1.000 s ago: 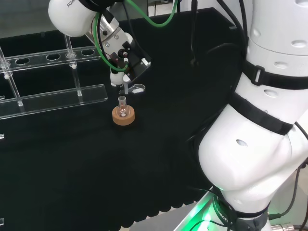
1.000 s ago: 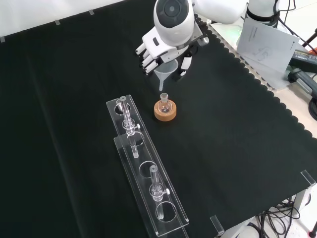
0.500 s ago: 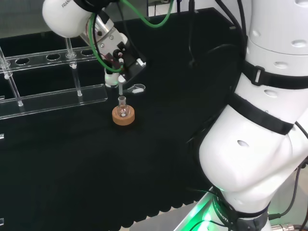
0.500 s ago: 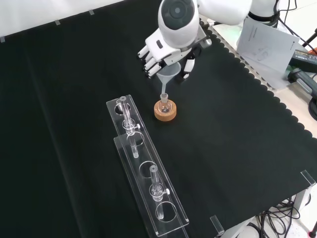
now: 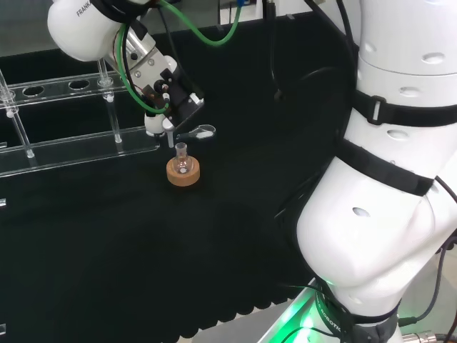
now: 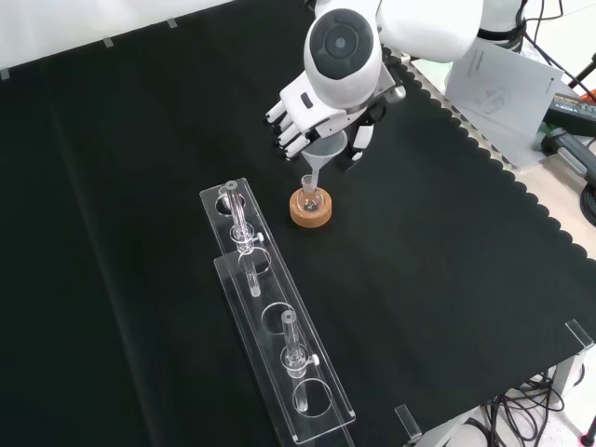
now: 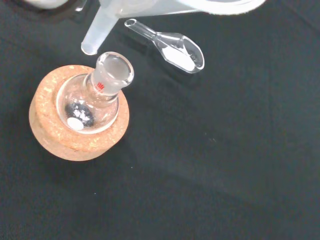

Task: Place the funnel on the round-bottom flask.

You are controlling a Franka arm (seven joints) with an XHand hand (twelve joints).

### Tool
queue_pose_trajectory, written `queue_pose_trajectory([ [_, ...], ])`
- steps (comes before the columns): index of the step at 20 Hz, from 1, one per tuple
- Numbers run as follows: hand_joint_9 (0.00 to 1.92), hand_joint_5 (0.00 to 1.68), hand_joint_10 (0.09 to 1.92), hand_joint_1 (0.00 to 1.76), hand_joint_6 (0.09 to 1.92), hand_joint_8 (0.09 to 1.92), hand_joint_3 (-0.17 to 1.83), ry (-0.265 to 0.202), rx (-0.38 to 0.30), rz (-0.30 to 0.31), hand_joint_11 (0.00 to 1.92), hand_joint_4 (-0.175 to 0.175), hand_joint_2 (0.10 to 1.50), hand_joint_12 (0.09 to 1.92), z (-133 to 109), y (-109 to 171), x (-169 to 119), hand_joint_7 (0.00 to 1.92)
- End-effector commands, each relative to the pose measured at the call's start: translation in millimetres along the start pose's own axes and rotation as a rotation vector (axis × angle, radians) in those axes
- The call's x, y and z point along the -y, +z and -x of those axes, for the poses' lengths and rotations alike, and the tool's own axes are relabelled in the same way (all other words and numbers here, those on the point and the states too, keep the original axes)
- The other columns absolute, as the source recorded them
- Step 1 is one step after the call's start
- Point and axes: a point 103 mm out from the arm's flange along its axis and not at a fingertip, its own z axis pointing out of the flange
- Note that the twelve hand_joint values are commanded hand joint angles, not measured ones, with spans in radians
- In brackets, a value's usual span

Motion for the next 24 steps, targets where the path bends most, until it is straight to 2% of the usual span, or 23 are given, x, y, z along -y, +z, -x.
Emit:
queue_pose_trajectory([
  [1, 0.89, 0.62, 0.66, 0.77, 0.77, 0.84, 0.56, -0.016, -0.046, 0.016, 0.46, -0.046, 0.75, 1.31, 14.4, 13.2, -3.6, 0.62],
  [11, 0.89, 0.62, 0.66, 0.77, 0.77, 0.84, 0.56, -0.034, -0.095, 0.041, 0.46, -0.046, 0.75, 1.31, 22.7, 14.3, -3.6, 0.62],
  [24, 0.89, 0.62, 0.66, 0.77, 0.77, 0.84, 0.56, -0.037, -0.085, 0.026, 0.46, -0.046, 0.75, 1.31, 21.7, 21.5, -1.7, 0.62],
])
